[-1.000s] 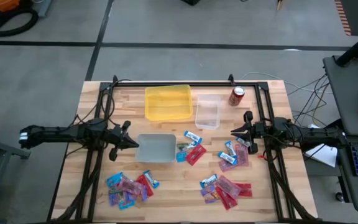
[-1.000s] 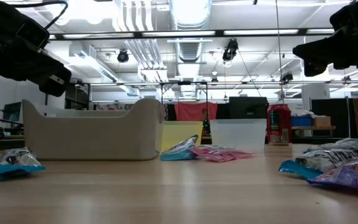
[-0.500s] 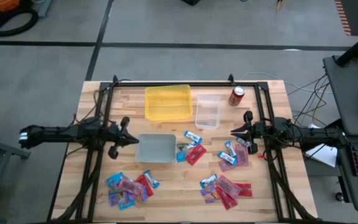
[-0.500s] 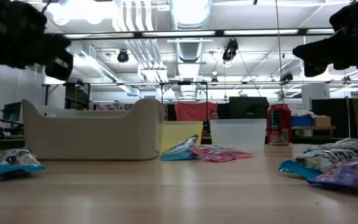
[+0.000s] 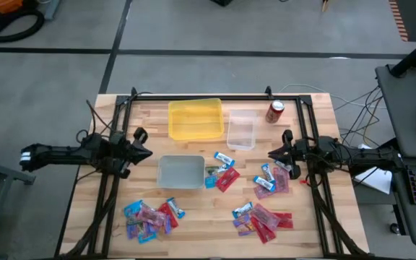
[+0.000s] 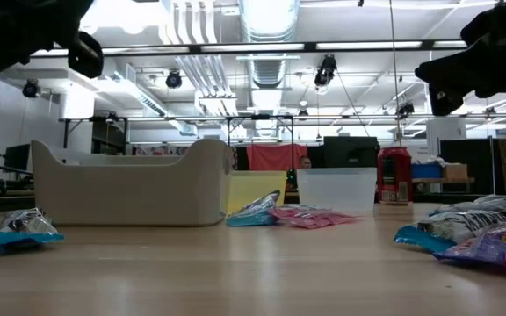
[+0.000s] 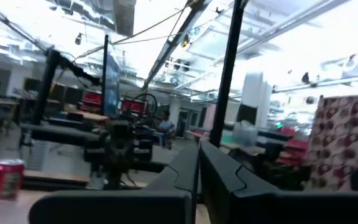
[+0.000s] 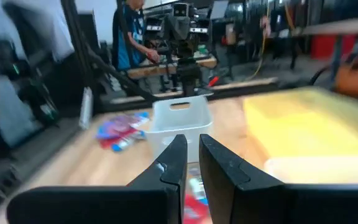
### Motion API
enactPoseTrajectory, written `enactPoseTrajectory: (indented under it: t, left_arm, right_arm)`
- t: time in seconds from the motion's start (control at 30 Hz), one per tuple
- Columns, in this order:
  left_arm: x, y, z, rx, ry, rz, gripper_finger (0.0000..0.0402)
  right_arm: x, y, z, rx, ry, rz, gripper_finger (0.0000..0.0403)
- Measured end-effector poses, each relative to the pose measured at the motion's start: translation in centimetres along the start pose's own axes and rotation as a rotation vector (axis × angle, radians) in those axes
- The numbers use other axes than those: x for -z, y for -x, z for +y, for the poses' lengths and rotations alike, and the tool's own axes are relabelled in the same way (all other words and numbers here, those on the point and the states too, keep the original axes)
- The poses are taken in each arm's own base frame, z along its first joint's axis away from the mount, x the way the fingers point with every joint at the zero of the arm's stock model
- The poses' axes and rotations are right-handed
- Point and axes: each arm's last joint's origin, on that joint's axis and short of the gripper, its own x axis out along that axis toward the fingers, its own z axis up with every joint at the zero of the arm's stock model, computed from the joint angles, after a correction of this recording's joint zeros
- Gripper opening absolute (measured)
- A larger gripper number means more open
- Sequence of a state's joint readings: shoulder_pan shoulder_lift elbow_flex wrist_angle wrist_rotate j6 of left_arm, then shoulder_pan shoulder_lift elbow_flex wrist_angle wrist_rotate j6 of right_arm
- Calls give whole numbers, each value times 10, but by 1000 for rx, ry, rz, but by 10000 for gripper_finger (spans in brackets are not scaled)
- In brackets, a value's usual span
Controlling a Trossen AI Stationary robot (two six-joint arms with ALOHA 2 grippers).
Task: Sort candy
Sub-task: Put the white candy into the yellow bin
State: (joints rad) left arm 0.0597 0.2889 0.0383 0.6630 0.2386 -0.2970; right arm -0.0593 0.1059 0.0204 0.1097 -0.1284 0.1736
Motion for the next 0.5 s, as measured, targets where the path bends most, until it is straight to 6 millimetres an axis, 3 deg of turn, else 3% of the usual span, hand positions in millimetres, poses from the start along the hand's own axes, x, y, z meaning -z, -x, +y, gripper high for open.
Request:
enactPoseTrajectory:
  t: [0.13,0.3,0.5]
  left_arm:
    - [2,-1,3,-60,-13,3,0]
    - [-1,-2,6,-177,-34,-55,0]
    - [4,-7,10,-229,18,-46,0]
  right_arm:
    - [-1,0,0,14,-96,-14,36]
    - [-7,0,-4,154,-238,-110,36]
    - [-7,-4,-5,178,-450,-44,36]
